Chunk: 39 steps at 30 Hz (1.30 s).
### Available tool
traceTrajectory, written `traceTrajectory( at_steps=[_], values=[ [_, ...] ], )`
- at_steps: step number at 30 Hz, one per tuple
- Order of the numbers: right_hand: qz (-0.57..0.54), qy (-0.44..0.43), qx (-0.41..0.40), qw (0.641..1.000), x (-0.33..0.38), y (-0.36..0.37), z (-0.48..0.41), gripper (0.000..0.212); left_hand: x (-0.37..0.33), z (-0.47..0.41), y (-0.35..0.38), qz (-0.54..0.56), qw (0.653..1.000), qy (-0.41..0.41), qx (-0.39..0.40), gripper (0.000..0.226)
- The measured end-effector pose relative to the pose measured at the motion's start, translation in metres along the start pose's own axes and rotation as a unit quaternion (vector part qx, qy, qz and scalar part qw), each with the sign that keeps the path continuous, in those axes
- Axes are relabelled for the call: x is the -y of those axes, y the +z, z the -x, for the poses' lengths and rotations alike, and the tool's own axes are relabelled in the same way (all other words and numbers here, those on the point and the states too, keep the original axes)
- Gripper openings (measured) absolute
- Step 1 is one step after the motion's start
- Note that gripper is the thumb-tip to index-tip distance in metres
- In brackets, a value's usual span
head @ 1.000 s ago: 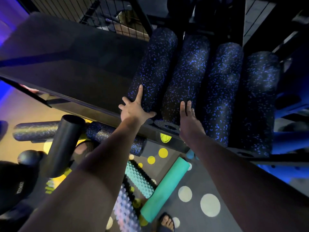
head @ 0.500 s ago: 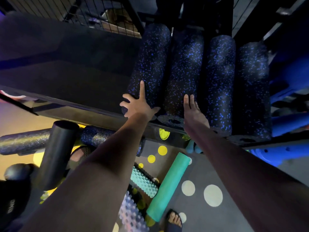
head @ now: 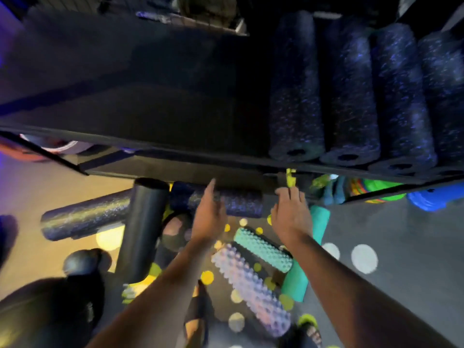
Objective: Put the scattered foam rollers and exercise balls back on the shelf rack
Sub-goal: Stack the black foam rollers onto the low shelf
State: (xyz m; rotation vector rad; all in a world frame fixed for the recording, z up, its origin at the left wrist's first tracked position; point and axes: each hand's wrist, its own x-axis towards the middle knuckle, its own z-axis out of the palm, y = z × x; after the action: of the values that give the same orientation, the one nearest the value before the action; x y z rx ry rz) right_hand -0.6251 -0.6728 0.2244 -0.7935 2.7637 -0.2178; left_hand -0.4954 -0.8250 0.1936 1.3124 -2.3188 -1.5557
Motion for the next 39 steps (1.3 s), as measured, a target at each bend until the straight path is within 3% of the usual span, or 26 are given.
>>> traceTrajectory(
  at_steps=[3, 7, 9, 12, 20, 24, 28, 30, 34, 39],
  values=[
    [-0.085, 0.075, 0.088, 0.99, 0.057, 0.039, 0.027, 0.041, 0.072, 0.014, -0.06, -0.011, 0.994, -0.112, 0.0, 0.047],
    [-0.155, 0.143, 0.147, 0.967, 0.097, 0.092, 0.037, 0.042, 0.122, 0.005, -0.084, 0.107, 0.963, -0.249, -0.007, 0.059],
    [-0.183, 0.183, 0.157, 0.953, 0.098, 0.119, 0.032, 0.039, 0.148, -0.014, -0.077, 0.165, 0.947, -0.275, -0.017, 0.049],
    [-0.212, 0.221, 0.161, 0.938, 0.086, 0.165, 0.026, 0.038, 0.17, -0.041, -0.061, 0.17, 0.946, -0.275, -0.006, 0.038],
    [-0.278, 0.399, 0.06, 0.872, 0.037, 0.279, -0.026, 0.046, 0.24, -0.108, -0.007, 0.085, 0.959, -0.268, 0.038, 0.06],
    [-0.29, 0.436, -0.015, 0.852, 0.001, 0.357, -0.07, 0.07, 0.289, -0.17, 0.03, 0.064, 0.964, -0.258, 0.015, 0.074],
    [-0.287, 0.44, -0.038, 0.85, -0.034, 0.419, -0.107, 0.121, 0.329, -0.229, 0.06, -0.051, 0.958, -0.281, -0.026, 0.079],
    [-0.324, 0.448, -0.042, 0.832, -0.047, 0.436, -0.121, 0.135, 0.338, -0.243, 0.07, -0.076, 0.951, -0.299, -0.02, 0.082],
    [-0.332, 0.512, -0.042, 0.791, -0.061, 0.426, -0.115, 0.131, 0.33, -0.224, 0.063, -0.05, 0.955, -0.288, -0.054, 0.079],
    [-0.312, 0.599, -0.116, 0.729, -0.063, 0.332, -0.039, 0.115, 0.247, -0.167, 0.031, -0.012, 0.958, -0.264, -0.111, 0.09]
  ],
)
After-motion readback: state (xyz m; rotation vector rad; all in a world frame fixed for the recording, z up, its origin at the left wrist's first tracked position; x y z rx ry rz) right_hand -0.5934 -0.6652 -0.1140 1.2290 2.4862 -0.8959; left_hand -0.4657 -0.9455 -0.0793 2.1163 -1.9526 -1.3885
